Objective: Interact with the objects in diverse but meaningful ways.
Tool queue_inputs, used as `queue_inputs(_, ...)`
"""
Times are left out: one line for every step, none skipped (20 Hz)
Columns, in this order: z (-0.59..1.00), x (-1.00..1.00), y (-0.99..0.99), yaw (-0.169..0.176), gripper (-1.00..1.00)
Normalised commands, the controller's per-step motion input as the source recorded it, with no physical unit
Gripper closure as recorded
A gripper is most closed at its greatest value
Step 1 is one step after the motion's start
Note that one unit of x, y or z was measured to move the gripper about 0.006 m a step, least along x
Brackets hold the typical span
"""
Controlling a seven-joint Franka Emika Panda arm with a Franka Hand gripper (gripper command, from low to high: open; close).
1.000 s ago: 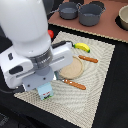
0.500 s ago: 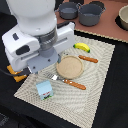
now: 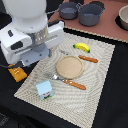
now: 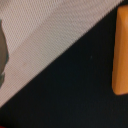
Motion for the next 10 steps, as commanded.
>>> queue_inputs(-0.33,-1.0,0.11,0.0,-1.0)
queue_inputs(-0.33,-1.0,0.11,0.0,-1.0)
queue_inputs(-0.27,-1.0,0.12,0.0,-1.0)
queue_inputs(-0.24,-1.0,0.11,0.0,-1.0)
queue_inputs(-0.2,-1.0,0.09,0.0,-1.0)
queue_inputs(-0.15,-1.0,0.05,0.0,-1.0)
queue_inputs(-0.06,-1.0,0.0,0.0,-1.0)
queue_inputs(0.0,-1.0,0.0,-0.001,-1.0)
queue_inputs(0.0,-1.0,0.0,-0.012,-1.0)
queue_inputs(0.0,-0.99,-0.01,-0.014,-1.0)
